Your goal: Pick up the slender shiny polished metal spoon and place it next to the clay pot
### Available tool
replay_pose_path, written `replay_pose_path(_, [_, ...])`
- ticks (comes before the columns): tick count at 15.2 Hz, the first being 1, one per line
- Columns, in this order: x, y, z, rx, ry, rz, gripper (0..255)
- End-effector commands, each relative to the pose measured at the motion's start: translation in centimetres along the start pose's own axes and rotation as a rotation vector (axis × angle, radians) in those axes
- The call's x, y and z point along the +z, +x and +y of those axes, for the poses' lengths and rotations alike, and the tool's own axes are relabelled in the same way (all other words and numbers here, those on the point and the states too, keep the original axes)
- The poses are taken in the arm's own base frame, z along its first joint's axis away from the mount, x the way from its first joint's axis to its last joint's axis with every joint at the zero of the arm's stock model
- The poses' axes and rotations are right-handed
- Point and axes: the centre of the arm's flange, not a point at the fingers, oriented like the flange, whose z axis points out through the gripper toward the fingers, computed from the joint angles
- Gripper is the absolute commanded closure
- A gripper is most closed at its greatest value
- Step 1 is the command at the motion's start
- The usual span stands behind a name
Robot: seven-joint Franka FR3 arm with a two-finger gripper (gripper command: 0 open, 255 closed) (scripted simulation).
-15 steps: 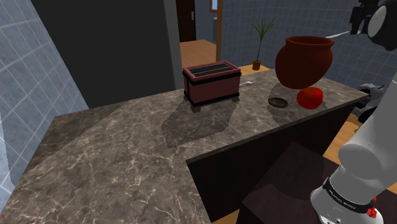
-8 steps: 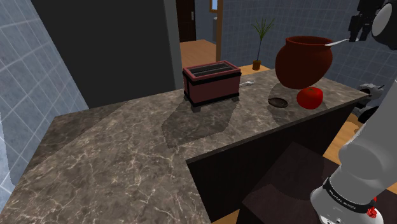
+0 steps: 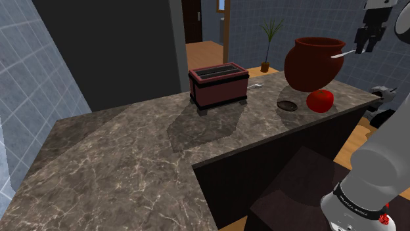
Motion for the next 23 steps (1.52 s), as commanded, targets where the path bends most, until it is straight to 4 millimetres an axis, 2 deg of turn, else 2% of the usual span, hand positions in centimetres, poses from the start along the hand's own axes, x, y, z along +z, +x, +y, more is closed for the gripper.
replay_pose_path(1, [1.1, 0.2, 0.1, 0.000, 0.000, 0.000, 255])
replay_pose_path(23, [12.5, 2.0, 0.5, 0.000, 0.000, 0.000, 255])
